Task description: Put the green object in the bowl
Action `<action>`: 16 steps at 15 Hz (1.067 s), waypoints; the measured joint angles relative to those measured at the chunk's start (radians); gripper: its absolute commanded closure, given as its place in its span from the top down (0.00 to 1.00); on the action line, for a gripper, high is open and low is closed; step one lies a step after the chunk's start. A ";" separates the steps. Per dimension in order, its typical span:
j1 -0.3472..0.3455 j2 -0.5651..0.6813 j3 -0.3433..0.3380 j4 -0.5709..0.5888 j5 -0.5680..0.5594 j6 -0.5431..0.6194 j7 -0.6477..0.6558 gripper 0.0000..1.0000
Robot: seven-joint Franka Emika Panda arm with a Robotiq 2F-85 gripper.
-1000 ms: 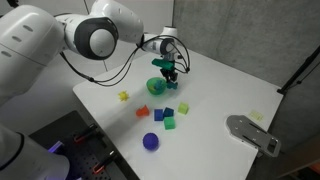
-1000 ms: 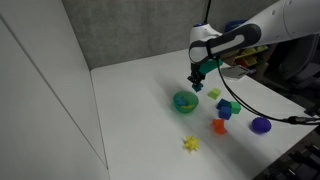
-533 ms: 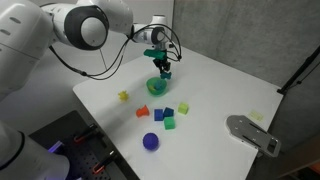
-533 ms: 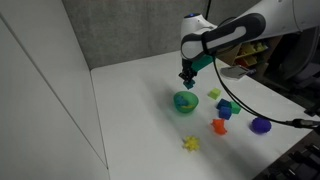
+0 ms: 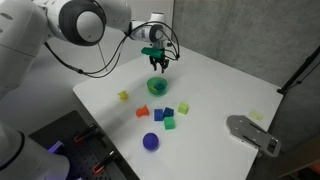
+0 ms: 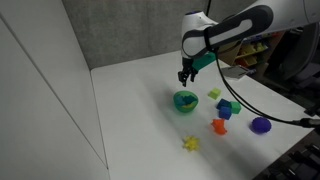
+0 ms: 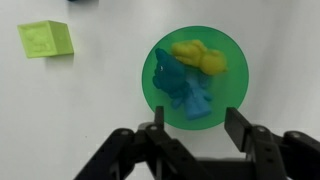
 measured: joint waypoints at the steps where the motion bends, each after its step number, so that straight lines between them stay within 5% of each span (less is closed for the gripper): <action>1: -0.006 -0.020 0.002 -0.019 0.001 0.000 0.000 1.00; 16: -0.111 -0.446 0.006 -0.495 0.012 0.007 -0.001 1.00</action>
